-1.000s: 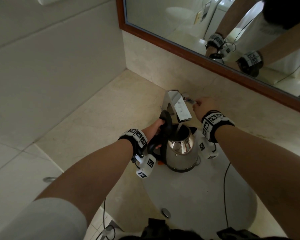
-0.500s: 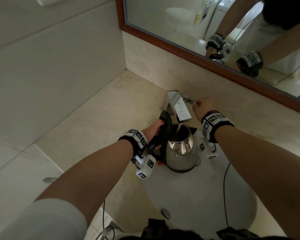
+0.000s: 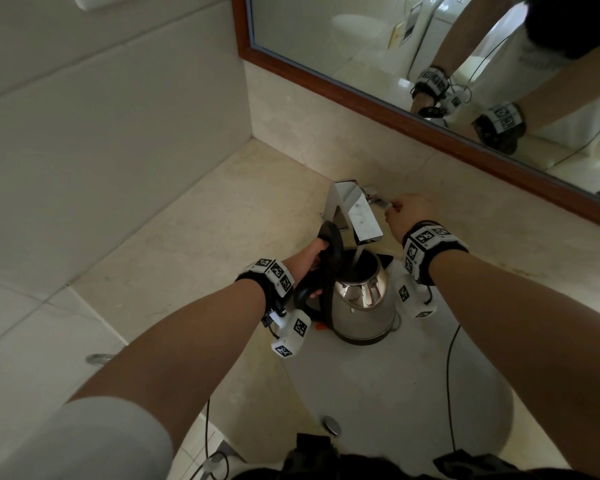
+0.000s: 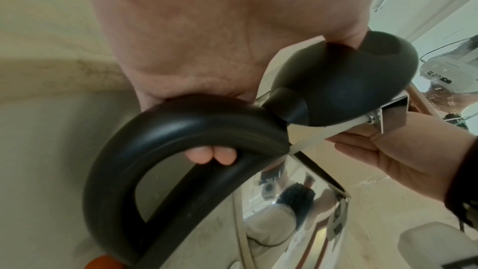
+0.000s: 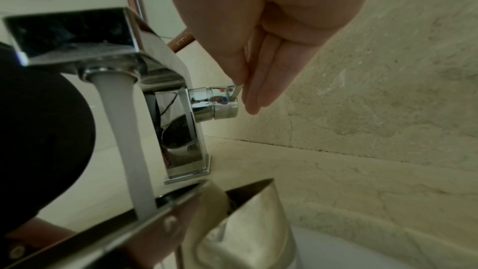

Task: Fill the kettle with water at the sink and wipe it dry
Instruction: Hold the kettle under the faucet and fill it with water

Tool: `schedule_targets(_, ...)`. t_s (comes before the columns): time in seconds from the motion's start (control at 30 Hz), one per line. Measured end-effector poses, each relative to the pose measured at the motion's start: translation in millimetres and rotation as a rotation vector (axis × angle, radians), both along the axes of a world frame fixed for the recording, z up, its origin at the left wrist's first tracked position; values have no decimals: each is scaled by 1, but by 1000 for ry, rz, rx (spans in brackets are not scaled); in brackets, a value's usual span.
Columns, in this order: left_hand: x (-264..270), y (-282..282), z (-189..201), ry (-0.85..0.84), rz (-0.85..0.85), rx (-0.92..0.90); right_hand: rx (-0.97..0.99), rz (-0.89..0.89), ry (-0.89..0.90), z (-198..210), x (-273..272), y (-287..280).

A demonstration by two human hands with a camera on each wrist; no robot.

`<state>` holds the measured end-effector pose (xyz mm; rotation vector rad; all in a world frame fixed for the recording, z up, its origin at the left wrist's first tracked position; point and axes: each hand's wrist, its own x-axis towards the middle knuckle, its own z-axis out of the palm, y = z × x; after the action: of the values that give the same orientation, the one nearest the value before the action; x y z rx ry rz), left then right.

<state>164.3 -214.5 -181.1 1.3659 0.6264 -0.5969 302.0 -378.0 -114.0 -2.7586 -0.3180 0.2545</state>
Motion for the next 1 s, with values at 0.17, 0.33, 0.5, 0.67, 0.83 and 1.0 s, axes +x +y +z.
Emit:
schedule_targets(0.17, -2, -1, 3, 12, -19, -34, 9, -3, -7, 0, -1, -1)
schedule_targets(0.33, -2, -1, 6, 24, -17, -36, 13, -9, -5, 0, -1, 0)
schedule_targets(0.5, -1, -2, 1, 15, 32, -62, 2, -10, 13, 0, -1, 1)
schedule_targets(0.67, -1, -3, 3, 20, 22, -75, 5, -18, 15, -1, -1, 1)
schedule_targets(0.83, -1, -2, 2, 24, 22, -64, 34, -29, 8, -2, -1, 1)
schedule_targets(1.0, -1, -2, 2, 18, 24, -52, 62, -40, 21, -3, 0, 0)
